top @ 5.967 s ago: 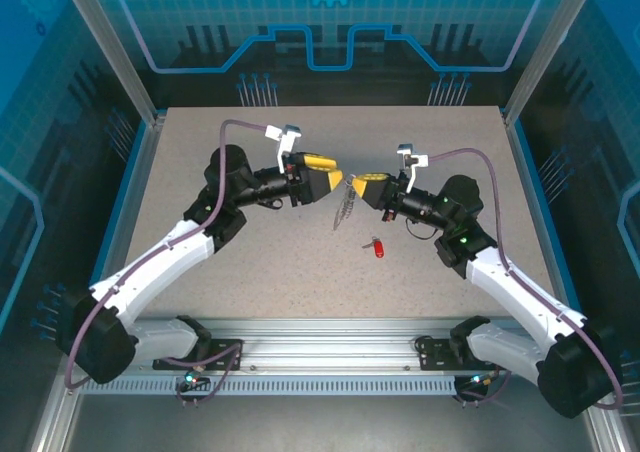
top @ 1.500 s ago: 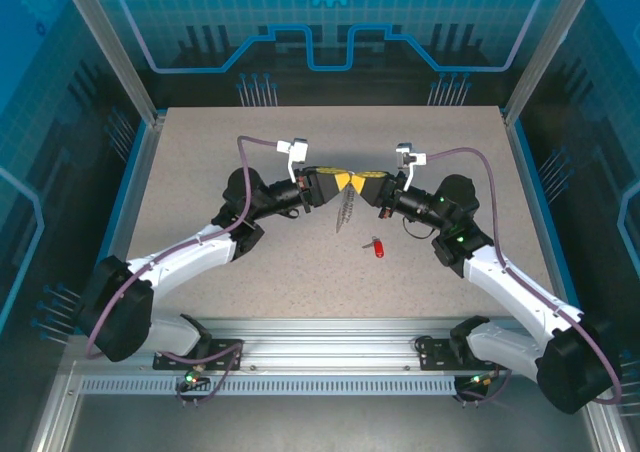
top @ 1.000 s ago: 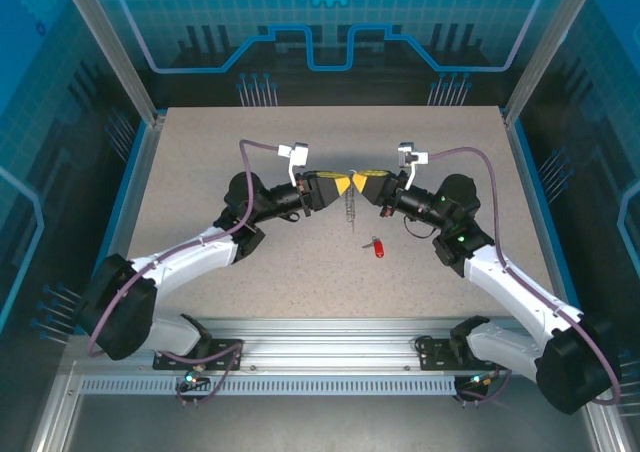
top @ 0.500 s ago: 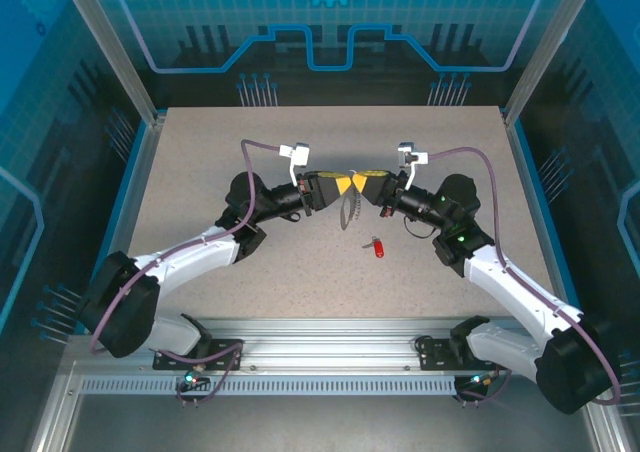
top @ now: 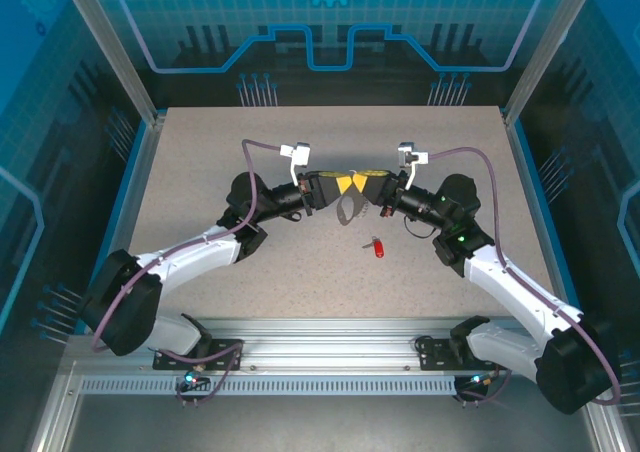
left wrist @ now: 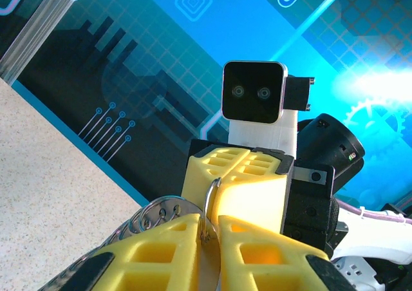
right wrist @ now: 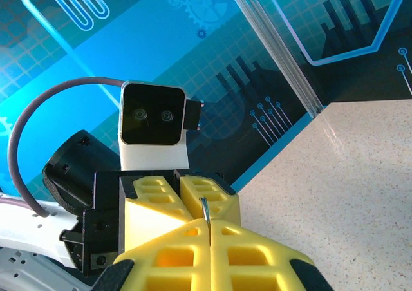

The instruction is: Put the keys on the keyring

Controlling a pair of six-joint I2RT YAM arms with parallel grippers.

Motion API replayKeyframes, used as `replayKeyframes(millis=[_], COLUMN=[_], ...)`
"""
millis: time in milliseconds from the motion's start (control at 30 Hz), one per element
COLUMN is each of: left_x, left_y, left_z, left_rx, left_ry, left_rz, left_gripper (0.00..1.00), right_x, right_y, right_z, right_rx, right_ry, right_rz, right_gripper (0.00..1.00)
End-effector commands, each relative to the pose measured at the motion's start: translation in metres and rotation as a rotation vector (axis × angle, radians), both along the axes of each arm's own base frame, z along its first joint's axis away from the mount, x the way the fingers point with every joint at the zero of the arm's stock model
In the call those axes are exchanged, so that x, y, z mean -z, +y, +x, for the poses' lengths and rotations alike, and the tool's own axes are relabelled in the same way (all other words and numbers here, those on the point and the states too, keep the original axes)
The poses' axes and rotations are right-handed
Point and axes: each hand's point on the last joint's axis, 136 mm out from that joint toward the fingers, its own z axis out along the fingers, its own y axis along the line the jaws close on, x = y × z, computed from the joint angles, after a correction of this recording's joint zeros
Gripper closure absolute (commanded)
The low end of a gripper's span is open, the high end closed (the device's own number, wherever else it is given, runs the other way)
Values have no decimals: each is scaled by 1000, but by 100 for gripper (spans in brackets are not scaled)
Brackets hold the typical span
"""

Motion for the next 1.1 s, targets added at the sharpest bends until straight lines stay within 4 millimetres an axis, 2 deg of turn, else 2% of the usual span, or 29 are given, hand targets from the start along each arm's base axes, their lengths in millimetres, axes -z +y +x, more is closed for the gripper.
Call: replayKeyframes(millis=[0,133,300,433,567,600,667,800,933,1067], left_x=[-23,-27,-30,-30,-27,-26,-24,-23,-19,-12], left_y=[-6,-6,-5,-4,-1,0,3,10,19,31], left_z=[-8,-7,-9,-9,-9,-9,-10,-17,-25,-35], left_rx=[34,34,33,24,3,-4,-15,-35,-66,-102], left_ry=[-72,-83,-98,-109,-117,-120,-122,-134,-149,-159], left_rz=[-40,-50,-54,-54,-43,-40,-33,-9,27,69], left_gripper=[85,89,100,100,100,100,100,100,100,100], right_x=[-15,-15,-13,-10,-8,-7,-7,21,55,101], right_y=[-2,-2,-2,-5,-28,-35,-49,-66,-77,-91], right_z=[-5,-4,-4,0,4,3,1,-8,-17,-20], right_rx=[-13,-13,-11,17,99,125,171,244,284,356], right_ry=[-53,-52,-46,-20,28,43,64,184,290,437], right_rz=[27,25,21,4,-22,-27,-44,-125,-186,-271], right_gripper=[100,100,100,100,53,43,32,20,14,12])
